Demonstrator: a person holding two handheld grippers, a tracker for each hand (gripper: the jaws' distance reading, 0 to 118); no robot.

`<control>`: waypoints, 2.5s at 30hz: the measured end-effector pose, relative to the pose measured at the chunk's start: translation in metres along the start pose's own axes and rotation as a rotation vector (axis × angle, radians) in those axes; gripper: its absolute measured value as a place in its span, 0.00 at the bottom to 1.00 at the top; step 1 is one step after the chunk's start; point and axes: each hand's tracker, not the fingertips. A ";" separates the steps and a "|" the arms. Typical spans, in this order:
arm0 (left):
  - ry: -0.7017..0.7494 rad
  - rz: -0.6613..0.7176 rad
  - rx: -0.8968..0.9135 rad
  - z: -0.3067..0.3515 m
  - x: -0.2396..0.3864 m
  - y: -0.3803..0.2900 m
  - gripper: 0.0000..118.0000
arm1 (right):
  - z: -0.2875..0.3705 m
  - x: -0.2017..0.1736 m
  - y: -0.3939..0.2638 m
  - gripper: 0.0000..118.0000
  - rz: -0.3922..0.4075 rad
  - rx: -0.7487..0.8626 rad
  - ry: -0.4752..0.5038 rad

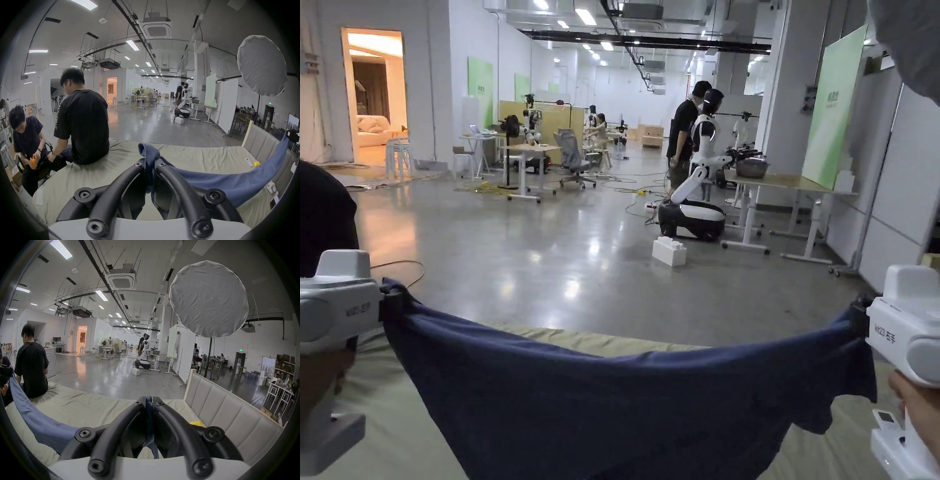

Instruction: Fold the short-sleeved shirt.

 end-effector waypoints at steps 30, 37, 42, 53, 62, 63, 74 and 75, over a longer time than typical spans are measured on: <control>-0.058 -0.030 -0.082 -0.007 0.022 -0.115 0.07 | 0.015 0.003 -0.099 0.06 0.031 -0.088 -0.023; -0.094 0.002 -0.205 0.042 -0.003 -0.215 0.07 | 0.087 0.010 -0.185 0.06 0.060 -0.227 -0.012; -0.079 0.037 -0.340 0.071 -0.016 -0.281 0.07 | 0.128 0.008 -0.247 0.06 0.105 -0.344 0.001; -0.047 0.078 -0.557 0.084 -0.039 -0.363 0.08 | 0.156 0.005 -0.350 0.06 0.069 -0.592 -0.006; 0.067 -0.034 -0.531 0.083 -0.032 -0.359 0.60 | 0.166 -0.024 -0.349 0.55 0.147 -0.539 0.044; 0.078 -0.036 -0.520 0.084 -0.031 -0.357 0.60 | 0.167 -0.029 -0.345 0.57 0.148 -0.518 0.054; -0.015 -0.041 -0.219 0.104 0.039 -0.308 0.56 | 0.174 -0.107 -0.269 0.60 0.043 -0.125 0.136; -0.029 -0.049 -0.175 0.107 0.049 -0.304 0.51 | 0.174 -0.114 -0.264 0.60 0.029 -0.098 0.133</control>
